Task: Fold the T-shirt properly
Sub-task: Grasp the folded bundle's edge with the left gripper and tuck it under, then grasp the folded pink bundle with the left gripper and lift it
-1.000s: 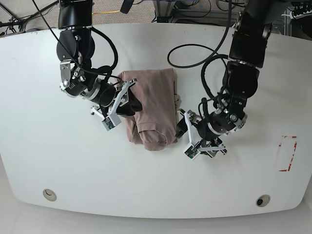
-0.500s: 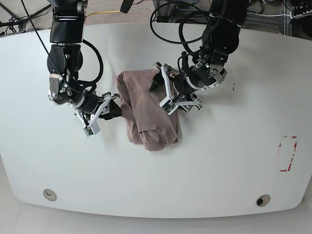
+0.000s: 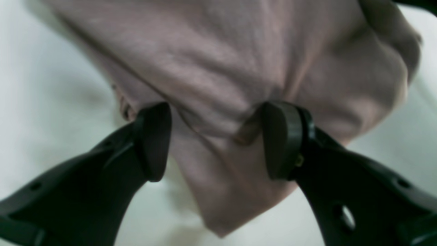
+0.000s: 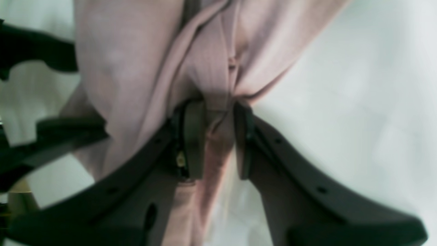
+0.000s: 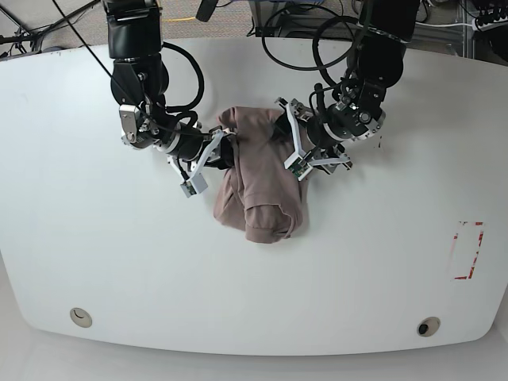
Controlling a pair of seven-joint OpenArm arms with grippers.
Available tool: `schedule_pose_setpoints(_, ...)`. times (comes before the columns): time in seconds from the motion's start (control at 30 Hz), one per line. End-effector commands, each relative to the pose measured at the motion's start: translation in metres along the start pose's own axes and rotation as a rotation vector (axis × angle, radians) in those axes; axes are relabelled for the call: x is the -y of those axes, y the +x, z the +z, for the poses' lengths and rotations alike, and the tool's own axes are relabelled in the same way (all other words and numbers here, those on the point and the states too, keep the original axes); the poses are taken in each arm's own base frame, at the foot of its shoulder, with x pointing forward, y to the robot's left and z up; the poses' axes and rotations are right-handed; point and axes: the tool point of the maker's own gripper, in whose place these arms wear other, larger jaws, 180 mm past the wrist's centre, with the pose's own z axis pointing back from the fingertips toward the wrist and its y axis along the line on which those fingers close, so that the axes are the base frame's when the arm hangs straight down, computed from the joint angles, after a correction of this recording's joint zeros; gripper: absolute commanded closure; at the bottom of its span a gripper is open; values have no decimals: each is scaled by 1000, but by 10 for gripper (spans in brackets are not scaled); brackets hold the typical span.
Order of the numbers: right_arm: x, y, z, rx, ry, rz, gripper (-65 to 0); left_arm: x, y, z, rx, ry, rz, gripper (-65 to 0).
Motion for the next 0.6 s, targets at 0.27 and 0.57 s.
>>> schedule_pose_setpoints(0.27,15,30,27,64,-53,59,-144,-13,72,33,214,70,-49,-392)
schedule_pose_setpoints(0.57,52,49,75,91,-180,74,-144,-40,120,8,288,165,188,-408)
